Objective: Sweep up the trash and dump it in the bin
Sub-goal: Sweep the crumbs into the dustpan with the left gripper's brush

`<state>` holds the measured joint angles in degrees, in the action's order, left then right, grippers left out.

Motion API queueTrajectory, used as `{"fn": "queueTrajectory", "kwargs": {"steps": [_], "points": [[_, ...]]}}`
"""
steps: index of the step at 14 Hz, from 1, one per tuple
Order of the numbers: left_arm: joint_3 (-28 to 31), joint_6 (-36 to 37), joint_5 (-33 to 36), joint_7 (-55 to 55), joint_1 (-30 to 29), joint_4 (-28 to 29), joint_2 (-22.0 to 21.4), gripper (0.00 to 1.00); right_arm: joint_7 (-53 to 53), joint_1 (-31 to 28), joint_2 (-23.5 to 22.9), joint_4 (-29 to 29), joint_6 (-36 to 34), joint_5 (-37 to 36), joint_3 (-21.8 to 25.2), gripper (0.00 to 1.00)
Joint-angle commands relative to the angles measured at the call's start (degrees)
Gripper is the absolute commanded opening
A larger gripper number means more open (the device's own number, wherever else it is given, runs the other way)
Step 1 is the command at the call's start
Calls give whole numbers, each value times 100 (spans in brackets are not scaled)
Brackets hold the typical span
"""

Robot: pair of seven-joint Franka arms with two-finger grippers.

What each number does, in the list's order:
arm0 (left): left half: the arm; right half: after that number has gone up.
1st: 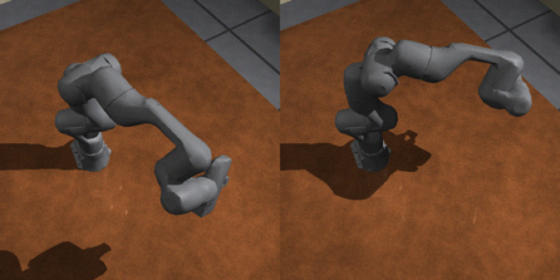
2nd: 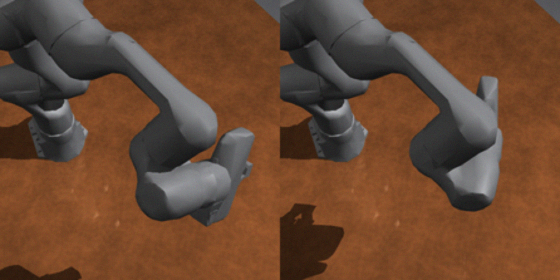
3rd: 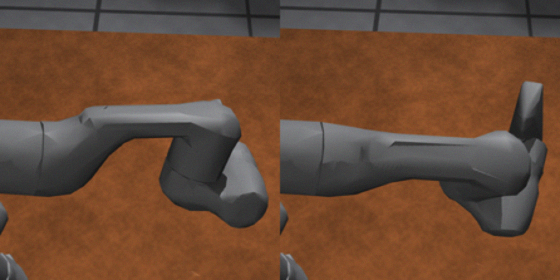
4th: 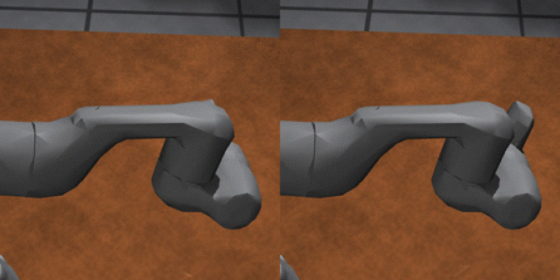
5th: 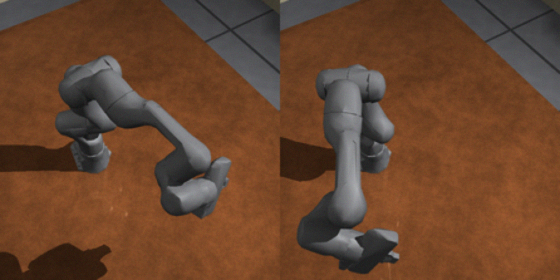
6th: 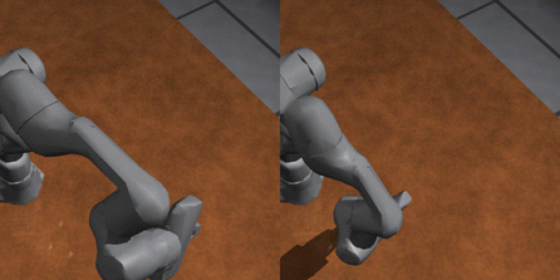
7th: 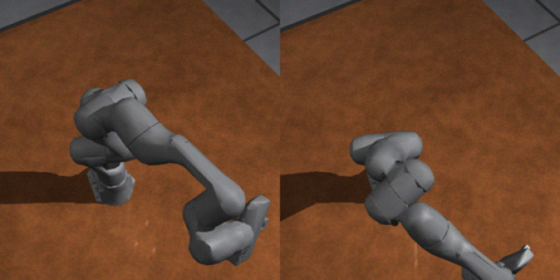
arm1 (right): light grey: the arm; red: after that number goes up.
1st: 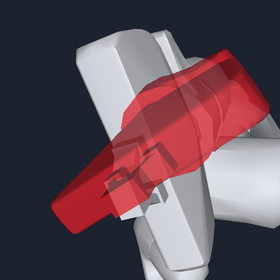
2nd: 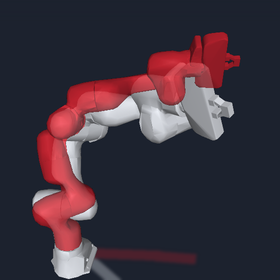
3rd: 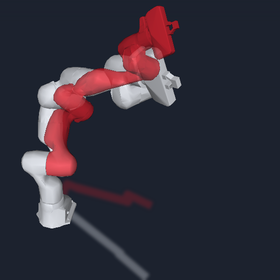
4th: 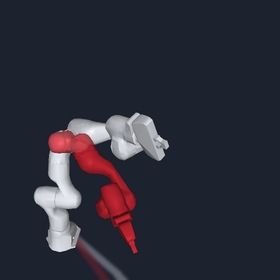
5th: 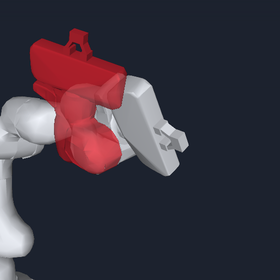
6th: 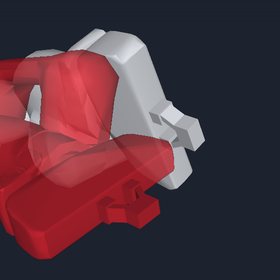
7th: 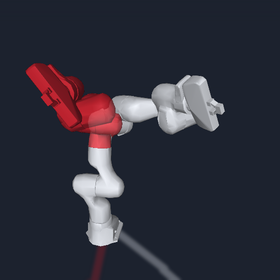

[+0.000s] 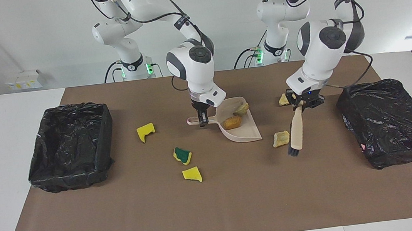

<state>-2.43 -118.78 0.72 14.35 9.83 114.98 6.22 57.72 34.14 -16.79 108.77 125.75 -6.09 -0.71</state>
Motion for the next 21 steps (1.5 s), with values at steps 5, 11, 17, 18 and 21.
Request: {"fn": "queueTrajectory", "kwargs": {"steps": [5,11,17,18,21], "points": [[-64,545,121,200,44,603,3,0,-981,163,-18,48,-367,-85,-25,0],[-117,1568,-403,-553,440,842,-314,0,-982,137,-26,66,-341,-94,-34,0],[-117,1576,-1344,-1224,977,825,-350,0,-886,119,-26,74,-288,-94,-34,0],[-108,1603,-1712,-1224,898,781,-419,0,-877,111,-26,75,-288,-94,-34,0],[-47,1980,-1891,-1346,627,666,-701,0,-877,111,-26,83,-288,-94,-34,0]]}}
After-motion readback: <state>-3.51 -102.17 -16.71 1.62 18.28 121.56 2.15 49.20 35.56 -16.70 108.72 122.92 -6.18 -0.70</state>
